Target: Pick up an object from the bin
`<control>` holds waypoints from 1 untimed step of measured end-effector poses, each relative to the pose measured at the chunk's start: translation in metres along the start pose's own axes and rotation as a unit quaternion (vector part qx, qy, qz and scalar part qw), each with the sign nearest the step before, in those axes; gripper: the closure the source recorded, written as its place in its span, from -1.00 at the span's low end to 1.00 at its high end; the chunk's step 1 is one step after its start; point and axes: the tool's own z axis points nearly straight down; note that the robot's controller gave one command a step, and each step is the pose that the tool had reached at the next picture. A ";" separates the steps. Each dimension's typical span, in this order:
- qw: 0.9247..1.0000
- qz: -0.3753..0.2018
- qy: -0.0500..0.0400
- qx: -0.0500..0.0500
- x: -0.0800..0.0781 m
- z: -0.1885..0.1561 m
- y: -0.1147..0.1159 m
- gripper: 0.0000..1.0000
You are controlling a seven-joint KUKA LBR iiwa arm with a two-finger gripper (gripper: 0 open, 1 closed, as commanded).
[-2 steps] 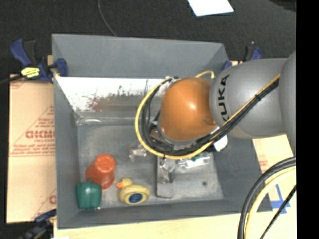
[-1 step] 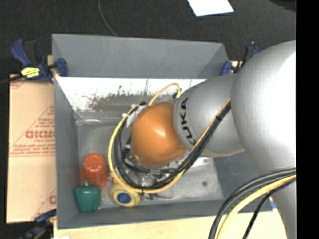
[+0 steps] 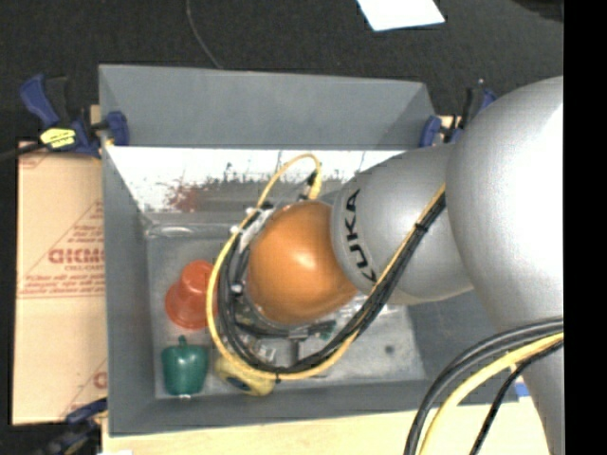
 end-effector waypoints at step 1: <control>1.000 0.000 0.000 0.000 0.000 0.000 0.000 1.00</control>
Offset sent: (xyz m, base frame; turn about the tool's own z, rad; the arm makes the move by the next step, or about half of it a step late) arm 0.0003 0.0000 0.0326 0.0003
